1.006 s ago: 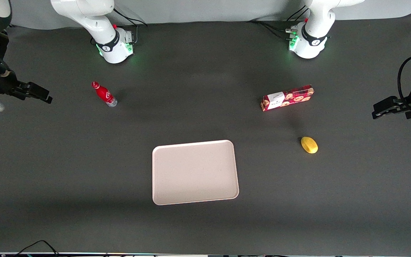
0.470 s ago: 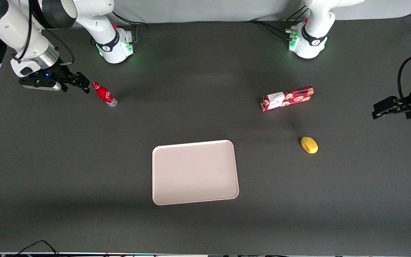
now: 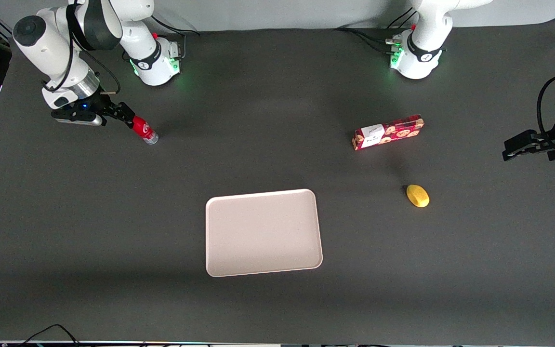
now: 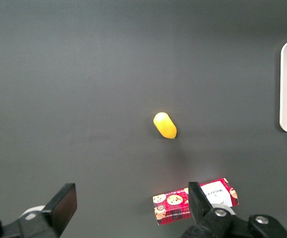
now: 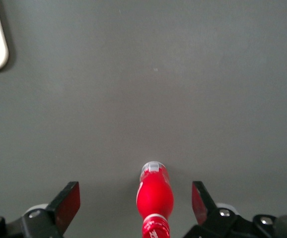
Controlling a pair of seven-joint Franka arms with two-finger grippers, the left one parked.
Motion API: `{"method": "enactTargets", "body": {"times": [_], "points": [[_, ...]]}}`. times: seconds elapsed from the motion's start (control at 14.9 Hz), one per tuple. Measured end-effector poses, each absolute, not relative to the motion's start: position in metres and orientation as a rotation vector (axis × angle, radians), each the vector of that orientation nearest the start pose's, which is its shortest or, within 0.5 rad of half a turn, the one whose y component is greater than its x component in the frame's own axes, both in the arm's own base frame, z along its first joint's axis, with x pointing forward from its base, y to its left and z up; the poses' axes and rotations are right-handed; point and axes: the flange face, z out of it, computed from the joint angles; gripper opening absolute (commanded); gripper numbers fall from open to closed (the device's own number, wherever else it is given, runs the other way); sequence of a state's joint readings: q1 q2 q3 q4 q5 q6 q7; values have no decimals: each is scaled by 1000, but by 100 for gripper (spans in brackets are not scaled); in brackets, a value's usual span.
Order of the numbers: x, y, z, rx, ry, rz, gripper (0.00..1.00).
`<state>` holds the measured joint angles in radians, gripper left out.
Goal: Place coke bottle on tray
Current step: 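Advance the right gripper along the bottle to straddle its neck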
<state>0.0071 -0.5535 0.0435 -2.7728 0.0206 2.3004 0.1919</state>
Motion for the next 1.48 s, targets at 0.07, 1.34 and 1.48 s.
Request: {"method": "enactTargets", "body": {"times": [0.07, 1.34, 1.48], "points": [[354, 17, 375, -3129, 255, -100, 100], [334, 0, 319, -3132, 337, 83, 100], [332, -2, 316, -3130, 361, 104, 100]]}}
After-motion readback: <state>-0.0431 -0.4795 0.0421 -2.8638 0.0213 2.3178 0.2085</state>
